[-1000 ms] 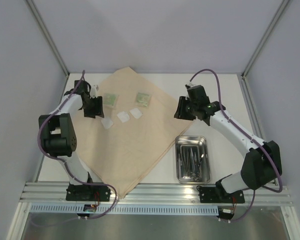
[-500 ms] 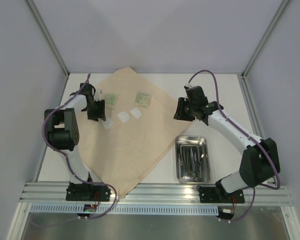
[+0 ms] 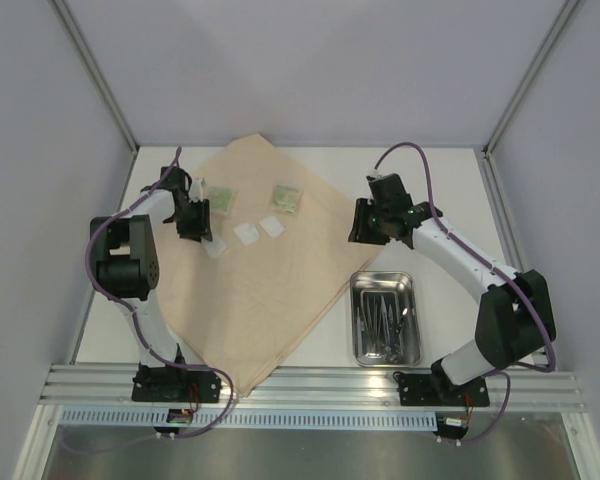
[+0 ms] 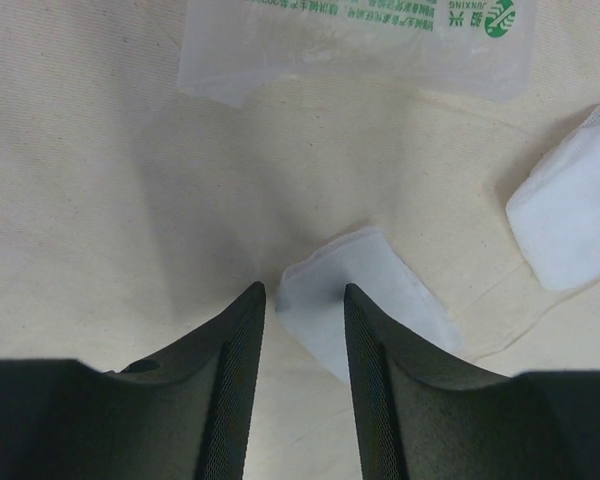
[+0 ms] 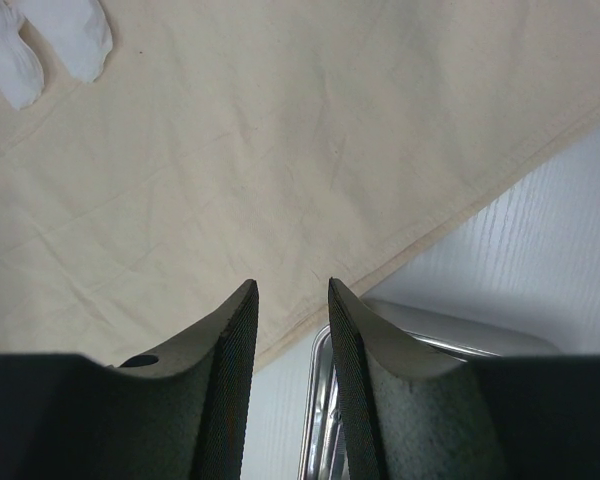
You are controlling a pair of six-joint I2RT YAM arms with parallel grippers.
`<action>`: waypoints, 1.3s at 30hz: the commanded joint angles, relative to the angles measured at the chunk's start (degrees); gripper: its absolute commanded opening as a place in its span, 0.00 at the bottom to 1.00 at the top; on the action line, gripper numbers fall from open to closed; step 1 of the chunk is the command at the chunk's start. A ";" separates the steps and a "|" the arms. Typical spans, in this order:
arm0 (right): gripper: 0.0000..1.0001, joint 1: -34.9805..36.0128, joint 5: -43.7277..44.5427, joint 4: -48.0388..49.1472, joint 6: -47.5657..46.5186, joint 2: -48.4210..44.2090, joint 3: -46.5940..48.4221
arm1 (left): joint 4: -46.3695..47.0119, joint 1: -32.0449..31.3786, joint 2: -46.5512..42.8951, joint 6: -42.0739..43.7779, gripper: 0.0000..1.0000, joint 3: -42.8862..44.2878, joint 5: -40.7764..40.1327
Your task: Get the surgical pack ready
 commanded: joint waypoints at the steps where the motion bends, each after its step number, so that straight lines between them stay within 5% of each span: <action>1: 0.37 0.26 1.26 0.27 -0.88 0.51 2.50 | 0.14 -0.46 1.43 -0.25 0.46 -0.79 2.23; 8: 0.37 0.26 2.32 -0.34 -1.15 0.78 3.02 | 0.23 -0.46 -0.23 0.54 0.29 -2.03 3.90; 10: 0.37 0.26 2.32 -0.61 -1.15 0.78 3.20 | 0.32 -0.46 -1.37 0.46 0.07 -1.85 4.34; 12: 0.37 0.17 2.41 -0.69 -1.23 0.69 3.20 | 0.32 -0.46 -2.17 0.89 0.00 -1.68 4.17; 26: 0.37 0.25 1.53 -1.05 -1.15 0.43 3.99 | -3.90 -0.46 -11.84 1.78 0.00 -2.82 12.16; 39: 0.37 0.26 0.65 0.10 0.35 0.60 2.85 | -0.22 -5.38 -4.64 -3.67 0.00 4.82 15.87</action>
